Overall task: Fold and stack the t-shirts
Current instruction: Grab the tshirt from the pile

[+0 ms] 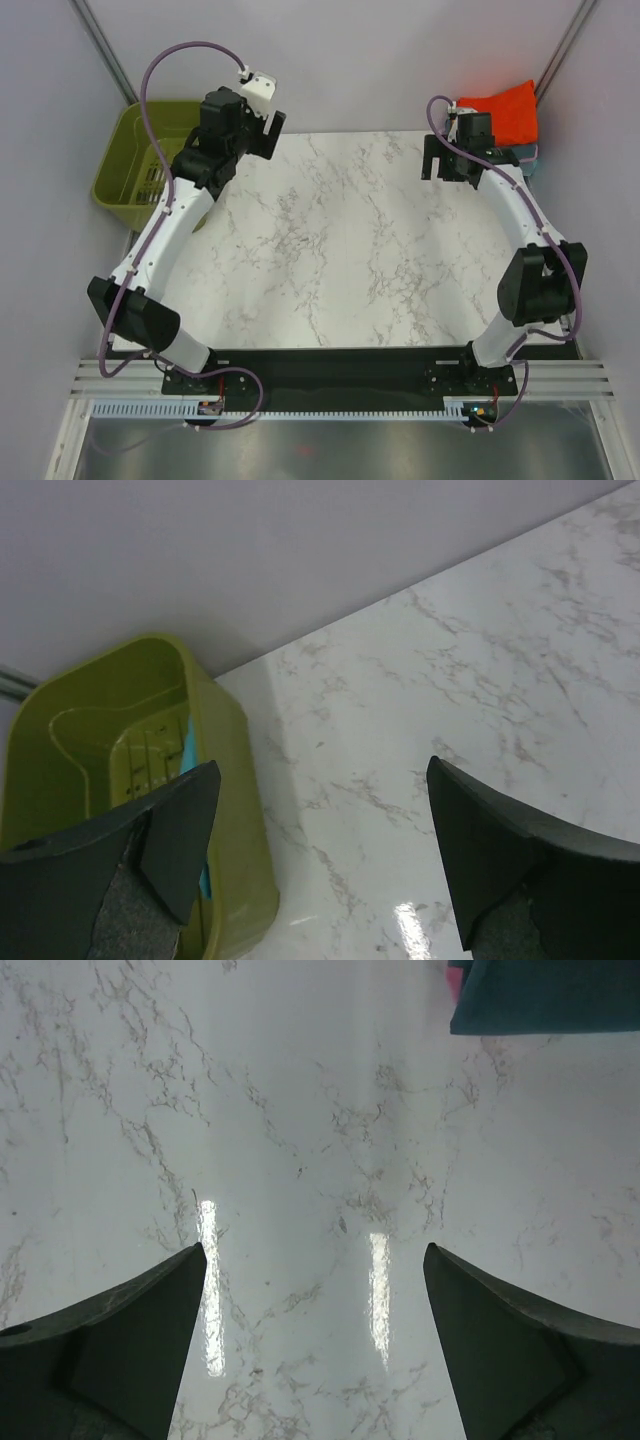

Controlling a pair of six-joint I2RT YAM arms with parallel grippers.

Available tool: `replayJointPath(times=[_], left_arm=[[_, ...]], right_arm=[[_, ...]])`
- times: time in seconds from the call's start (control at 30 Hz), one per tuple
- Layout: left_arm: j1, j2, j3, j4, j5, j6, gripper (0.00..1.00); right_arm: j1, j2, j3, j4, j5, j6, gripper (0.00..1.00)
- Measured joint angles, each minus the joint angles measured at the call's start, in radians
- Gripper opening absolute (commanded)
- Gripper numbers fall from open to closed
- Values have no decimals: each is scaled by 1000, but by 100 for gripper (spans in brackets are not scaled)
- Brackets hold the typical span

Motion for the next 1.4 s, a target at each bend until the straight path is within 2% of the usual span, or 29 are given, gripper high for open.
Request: replayJointPath(times=[0.17,0.4,0.57,0.7,0.83,1.13,1.2,1.23,1.27,1.33,1.4], left_arm=[[68,45,-2,66,-102,47,93],[275,156,20,82,-130,47,92],[395,341,192,12,-58,31,85],[468,477,338,-55,3,19,84],[504,533,381,-84,28,13,82],[506,624,376,-176,125,-27,81],[509,626,359,-195,167,-55,74],[511,626,352,-203,188,-66,66],[513,626,344,-211,212,-77,34],[513,627,322,-233,254,-92,3],[512,634,312,-252,277,-99,2]], right_arm=[[0,101,23,18,-4,21,98],[1,173,138,35,-53,-35,98],[2,217,185,53,-148,-60,98],[11,226,181,53,-210,-70,98],[18,226,175,53,-236,-82,98],[23,226,149,53,-251,-93,98],[23,226,149,53,-254,-93,98],[23,226,149,53,-257,-93,98],[23,226,149,53,-259,-93,98],[23,226,149,53,-262,-93,98],[23,226,149,54,-264,-93,98]])
